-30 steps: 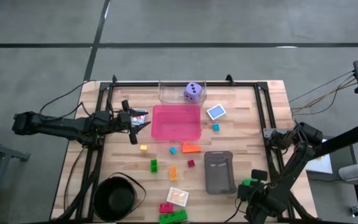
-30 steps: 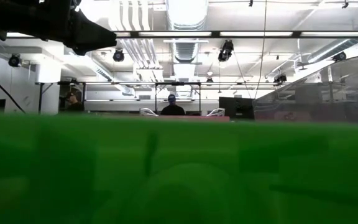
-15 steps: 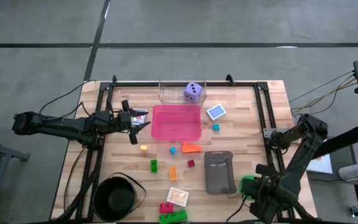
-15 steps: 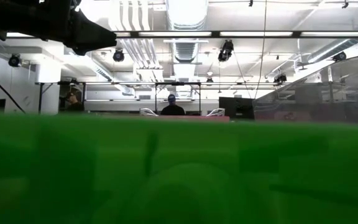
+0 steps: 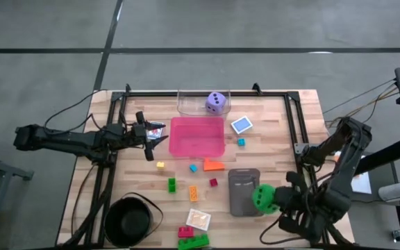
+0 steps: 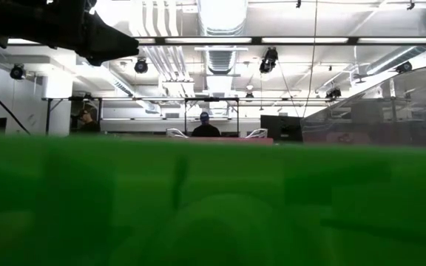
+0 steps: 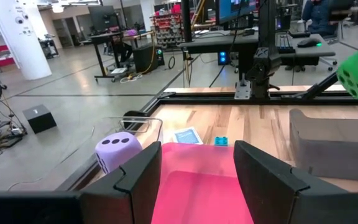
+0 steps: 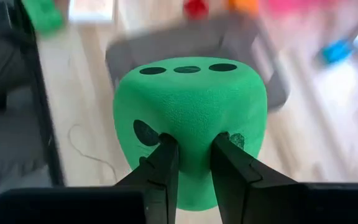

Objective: Pick & Place Toys
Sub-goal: Put the green dice into the transparent bin

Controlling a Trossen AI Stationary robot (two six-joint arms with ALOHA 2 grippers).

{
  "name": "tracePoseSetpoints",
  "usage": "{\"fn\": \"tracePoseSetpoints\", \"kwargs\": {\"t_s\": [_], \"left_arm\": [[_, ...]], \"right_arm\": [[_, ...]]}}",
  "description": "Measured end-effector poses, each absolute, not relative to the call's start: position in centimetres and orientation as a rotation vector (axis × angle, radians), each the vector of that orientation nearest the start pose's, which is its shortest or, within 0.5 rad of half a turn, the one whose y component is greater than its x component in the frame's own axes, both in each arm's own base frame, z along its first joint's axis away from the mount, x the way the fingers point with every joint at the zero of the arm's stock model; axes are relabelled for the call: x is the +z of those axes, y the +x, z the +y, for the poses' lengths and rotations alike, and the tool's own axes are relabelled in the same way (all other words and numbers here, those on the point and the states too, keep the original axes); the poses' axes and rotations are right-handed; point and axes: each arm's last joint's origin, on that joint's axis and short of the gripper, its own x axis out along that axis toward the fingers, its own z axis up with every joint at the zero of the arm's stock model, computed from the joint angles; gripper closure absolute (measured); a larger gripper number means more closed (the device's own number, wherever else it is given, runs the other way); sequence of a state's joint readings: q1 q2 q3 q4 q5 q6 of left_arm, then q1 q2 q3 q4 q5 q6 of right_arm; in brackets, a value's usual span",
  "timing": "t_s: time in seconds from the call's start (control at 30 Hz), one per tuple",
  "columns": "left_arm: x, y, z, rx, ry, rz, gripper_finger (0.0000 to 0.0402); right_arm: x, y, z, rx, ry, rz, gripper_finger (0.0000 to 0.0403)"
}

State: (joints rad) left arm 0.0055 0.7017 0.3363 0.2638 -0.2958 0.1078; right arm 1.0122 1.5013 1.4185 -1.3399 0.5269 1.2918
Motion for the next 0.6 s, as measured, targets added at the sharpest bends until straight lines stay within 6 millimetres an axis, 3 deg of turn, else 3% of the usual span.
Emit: {"fn": "tracePoseSetpoints", "kwargs": {"t_s": [0.33, 0.6], "left_arm": [[23.3, 16.4, 0.9, 0.295, 0.121, 0.117, 0.0197], [23.3, 16.4, 0.9, 0.295, 0.121, 0.113, 0.0197]], "right_arm": [[32.5, 15.7, 18.3, -0.427, -0.126, 0.579, 0.0331], [31.7, 16.5, 14.8, -0.483, -0.159, 0.485, 0.0330]]}}
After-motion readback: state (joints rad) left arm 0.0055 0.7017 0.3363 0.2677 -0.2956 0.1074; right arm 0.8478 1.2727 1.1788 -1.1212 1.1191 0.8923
